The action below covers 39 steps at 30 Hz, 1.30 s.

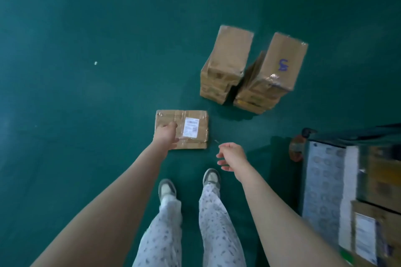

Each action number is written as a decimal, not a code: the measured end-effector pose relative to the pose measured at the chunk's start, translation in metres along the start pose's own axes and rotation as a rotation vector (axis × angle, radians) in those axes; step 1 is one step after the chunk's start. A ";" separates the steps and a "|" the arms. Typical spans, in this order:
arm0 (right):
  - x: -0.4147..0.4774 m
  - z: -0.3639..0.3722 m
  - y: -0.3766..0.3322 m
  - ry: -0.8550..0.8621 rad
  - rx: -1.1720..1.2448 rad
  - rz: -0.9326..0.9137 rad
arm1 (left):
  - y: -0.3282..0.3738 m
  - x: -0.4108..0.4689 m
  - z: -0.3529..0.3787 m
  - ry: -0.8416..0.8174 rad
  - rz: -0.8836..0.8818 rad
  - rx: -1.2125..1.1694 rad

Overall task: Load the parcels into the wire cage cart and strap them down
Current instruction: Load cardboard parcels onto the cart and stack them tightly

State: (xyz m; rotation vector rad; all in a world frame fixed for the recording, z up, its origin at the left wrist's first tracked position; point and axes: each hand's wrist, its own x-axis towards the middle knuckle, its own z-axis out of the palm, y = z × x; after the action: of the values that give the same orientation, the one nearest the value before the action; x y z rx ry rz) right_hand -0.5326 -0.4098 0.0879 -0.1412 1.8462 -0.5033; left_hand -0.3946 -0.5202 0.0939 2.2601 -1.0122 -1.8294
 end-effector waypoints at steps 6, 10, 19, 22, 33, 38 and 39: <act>0.114 0.064 0.024 -0.022 -0.046 0.066 | -0.042 0.131 -0.004 0.024 -0.072 0.057; 0.197 0.108 0.055 -0.018 -0.097 0.109 | -0.089 0.222 -0.004 0.022 -0.110 0.105; 0.327 0.142 0.119 0.106 -0.203 0.174 | -0.186 0.364 -0.014 0.191 -0.264 0.186; 0.355 0.151 0.129 0.083 -0.242 0.197 | -0.204 0.388 -0.008 0.167 -0.322 0.154; 0.341 0.148 0.113 0.234 0.163 0.073 | -0.178 0.347 0.015 0.210 -0.160 0.077; 0.308 0.113 0.076 0.357 0.182 0.049 | -0.128 0.306 0.019 0.195 -0.091 0.051; 0.299 0.106 0.068 0.384 0.205 0.038 | -0.116 0.296 0.020 0.187 -0.074 0.053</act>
State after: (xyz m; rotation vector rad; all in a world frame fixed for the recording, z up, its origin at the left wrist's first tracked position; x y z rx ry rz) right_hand -0.5240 -0.4795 -0.2289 0.1382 2.1494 -0.7281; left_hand -0.3375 -0.5766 -0.2144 2.4753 -0.9688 -1.5958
